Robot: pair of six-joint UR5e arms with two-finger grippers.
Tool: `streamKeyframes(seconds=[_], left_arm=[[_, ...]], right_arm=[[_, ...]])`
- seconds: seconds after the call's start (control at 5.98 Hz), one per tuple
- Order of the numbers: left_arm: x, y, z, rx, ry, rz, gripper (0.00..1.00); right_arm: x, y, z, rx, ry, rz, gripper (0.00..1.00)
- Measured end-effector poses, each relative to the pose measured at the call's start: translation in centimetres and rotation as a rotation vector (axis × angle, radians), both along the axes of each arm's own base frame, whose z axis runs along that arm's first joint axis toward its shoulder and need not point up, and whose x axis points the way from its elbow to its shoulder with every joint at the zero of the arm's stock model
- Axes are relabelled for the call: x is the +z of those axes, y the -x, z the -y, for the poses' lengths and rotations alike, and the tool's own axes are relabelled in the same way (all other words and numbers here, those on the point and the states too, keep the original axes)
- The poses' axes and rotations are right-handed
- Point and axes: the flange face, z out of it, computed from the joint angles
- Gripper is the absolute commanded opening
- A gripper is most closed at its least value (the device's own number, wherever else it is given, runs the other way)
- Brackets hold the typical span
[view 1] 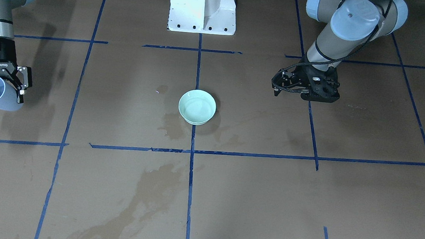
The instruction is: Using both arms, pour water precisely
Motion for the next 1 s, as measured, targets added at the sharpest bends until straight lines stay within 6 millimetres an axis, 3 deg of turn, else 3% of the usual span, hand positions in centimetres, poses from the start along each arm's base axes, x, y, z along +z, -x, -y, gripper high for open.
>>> streamKeyframes(seconds=[0.17,0.67,0.84,1.0], left_arm=[[0.0,0.0,0.0,0.000,-0.001,0.000,1.00],[-0.3,-0.1,0.0,0.000,-0.004,-0.003,1.00],[-0.4,-0.1,0.0,0.000,-0.004,-0.004,1.00],[-0.4,-0.1,0.0,-0.001,-0.003,-0.004,1.00]], right_arm=[[-2.3,-0.3,0.2,-0.018,-0.055,-0.026,0.02],[-6.3,-0.5,0.4,-0.067,-0.154,-0.095,0.00],[-8.1,0.4,0.7,-0.084,-0.173,-0.085,0.00],[-10.7,2.5,1.8,-0.098,-0.173,-0.093,0.00]])
